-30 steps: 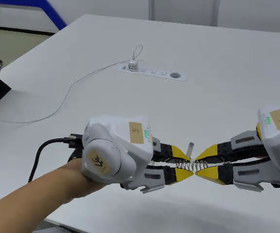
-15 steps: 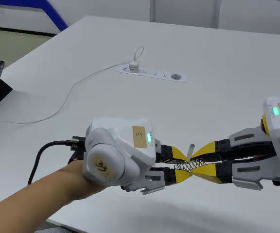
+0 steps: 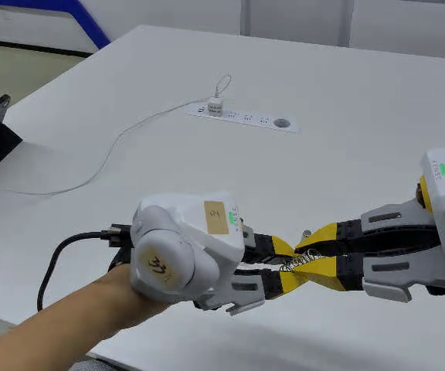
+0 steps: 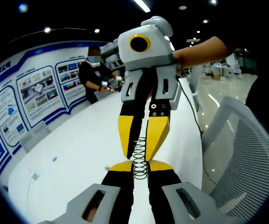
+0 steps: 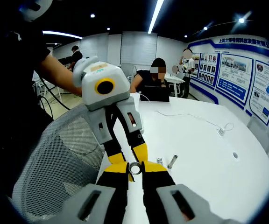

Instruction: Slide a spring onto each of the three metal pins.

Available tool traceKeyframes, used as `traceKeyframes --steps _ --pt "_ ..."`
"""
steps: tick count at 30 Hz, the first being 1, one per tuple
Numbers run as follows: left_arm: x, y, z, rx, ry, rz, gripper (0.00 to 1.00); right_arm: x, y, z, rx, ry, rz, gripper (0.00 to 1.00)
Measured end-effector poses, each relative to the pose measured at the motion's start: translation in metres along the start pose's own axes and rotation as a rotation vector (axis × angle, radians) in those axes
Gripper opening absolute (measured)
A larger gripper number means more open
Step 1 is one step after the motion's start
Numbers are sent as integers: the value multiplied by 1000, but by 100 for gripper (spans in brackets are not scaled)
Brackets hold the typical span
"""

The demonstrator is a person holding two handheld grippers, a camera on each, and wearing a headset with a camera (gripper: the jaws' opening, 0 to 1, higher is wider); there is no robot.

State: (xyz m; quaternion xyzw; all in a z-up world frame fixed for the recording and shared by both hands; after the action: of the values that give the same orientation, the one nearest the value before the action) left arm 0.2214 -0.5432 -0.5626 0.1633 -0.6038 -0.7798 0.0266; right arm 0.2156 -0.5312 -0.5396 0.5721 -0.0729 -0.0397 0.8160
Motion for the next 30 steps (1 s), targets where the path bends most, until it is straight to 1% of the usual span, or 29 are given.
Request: traceKeyframes --steps 2,5,6,7,9,11,15,16,18,20,21,25,27,30 --pt "0 0 0 3 0 2 9 0 1 0 6 -2 -4 11" --pt "1 1 0 14 -1 29 9 0 3 -1 22 -12 -22 11" --pt "1 3 0 37 4 76 9 -1 6 -2 37 -17 -13 11" --pt "0 4 1 42 6 79 9 -1 8 -2 41 -20 -7 11" --pt "-1 3 2 40 11 67 10 1 7 -2 30 -29 -14 10" --pt "-1 2 2 34 14 72 10 3 5 -3 29 -32 -31 10" --pt "-3 1 3 39 33 77 11 4 6 -3 35 -40 -32 10" --pt "-3 -1 4 32 31 75 12 4 7 -3 36 -40 -33 10" --pt "-2 -5 6 16 31 83 16 5 7 -2 36 -44 -30 10" --pt "-3 -6 8 23 46 102 25 6 7 -1 32 -46 -28 10" --pt "-4 -6 9 28 56 114 28 7 6 -1 26 -48 -24 11" --pt "-9 -7 14 31 81 121 28 9 4 1 19 -59 -29 11" --pt "-11 -10 17 25 99 124 32 11 2 1 11 -65 -28 11" --pt "-19 -15 24 19 151 107 42 13 -1 2 -1 -74 -29 11"
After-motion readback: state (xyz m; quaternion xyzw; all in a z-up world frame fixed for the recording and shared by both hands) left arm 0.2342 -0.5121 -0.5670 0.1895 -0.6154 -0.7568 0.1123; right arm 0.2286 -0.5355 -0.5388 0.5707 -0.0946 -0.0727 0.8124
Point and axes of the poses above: the centre of the closed fingertips' face, and the gripper's own axes: z roughly backward along the fingers, x roughly to its right, y roughly out of its top, the point moved 1 cm from there along z, roughly backward along the fingers, and after that the axes turned 11 degrees about x, right-handed, at the moved point
